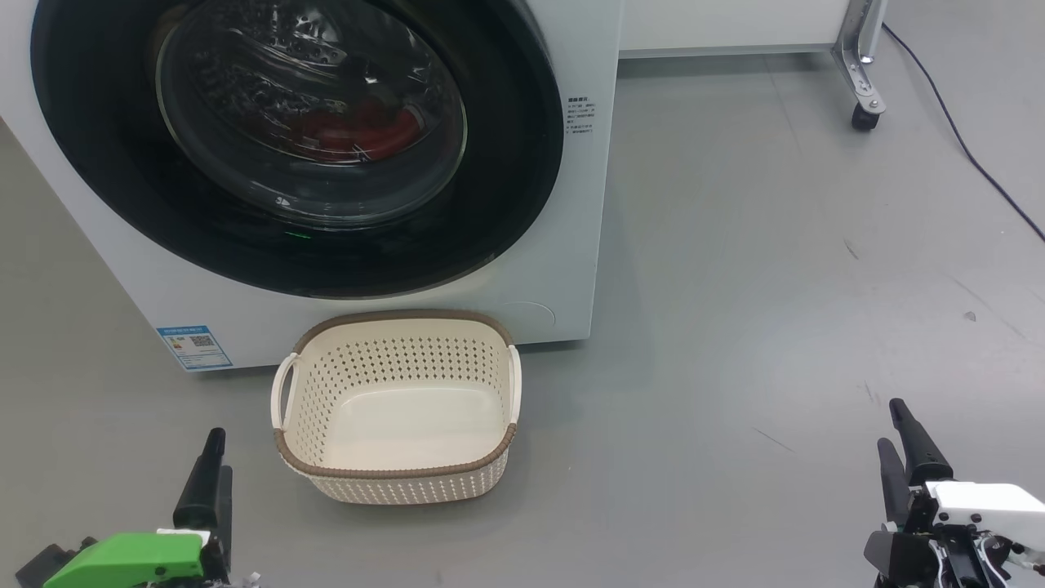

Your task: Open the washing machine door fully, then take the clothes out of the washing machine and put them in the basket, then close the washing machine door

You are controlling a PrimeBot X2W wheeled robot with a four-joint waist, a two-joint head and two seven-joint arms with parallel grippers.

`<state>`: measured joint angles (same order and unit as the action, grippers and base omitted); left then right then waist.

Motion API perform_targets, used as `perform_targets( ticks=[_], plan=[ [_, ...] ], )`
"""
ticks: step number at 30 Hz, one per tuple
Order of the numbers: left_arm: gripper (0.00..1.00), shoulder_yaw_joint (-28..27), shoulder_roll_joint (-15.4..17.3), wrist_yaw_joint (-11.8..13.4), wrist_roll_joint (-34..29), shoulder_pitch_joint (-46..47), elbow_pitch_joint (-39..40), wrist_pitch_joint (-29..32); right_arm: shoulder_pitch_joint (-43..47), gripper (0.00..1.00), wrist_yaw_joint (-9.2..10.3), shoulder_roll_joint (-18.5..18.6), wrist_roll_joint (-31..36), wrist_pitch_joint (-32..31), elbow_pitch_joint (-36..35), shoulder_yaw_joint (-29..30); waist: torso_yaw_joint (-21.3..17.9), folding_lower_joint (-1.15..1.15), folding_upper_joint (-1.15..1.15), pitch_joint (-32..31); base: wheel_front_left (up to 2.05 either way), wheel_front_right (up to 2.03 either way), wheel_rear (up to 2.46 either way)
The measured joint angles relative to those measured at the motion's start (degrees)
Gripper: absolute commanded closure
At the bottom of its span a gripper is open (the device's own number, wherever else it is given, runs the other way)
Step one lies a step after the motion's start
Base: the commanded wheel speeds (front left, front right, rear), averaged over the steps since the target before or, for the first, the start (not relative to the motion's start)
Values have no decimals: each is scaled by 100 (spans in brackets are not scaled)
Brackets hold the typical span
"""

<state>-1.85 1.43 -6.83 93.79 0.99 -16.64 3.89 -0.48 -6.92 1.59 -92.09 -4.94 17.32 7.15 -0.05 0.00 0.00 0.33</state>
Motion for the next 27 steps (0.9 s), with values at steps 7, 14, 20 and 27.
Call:
perform_targets(
  ticks=[7, 14, 20, 27],
  plan=[
    [0, 81, 0, 0, -12, 12, 77, -126, -5, 0, 0, 31, 76, 73, -56, 4, -3, 0, 0, 12, 0, 0, 0],
    [0, 207, 1, -1, -290, 20, 163, -303, -10, 0, 0, 116, 265, 179, -114, -2, -4, 0, 0, 32, 0, 0, 0],
    [0, 286, 23, -1, -566, 88, 234, -459, -18, 0, 0, 238, 570, 326, -170, -44, 0, 0, 0, 47, 0, 0, 0],
    [0, 394, 181, -1, -1194, 143, 281, -627, -21, 0, 0, 463, 1172, 586, -186, -178, 5, 0, 0, 52, 0, 0, 0]
  ],
)
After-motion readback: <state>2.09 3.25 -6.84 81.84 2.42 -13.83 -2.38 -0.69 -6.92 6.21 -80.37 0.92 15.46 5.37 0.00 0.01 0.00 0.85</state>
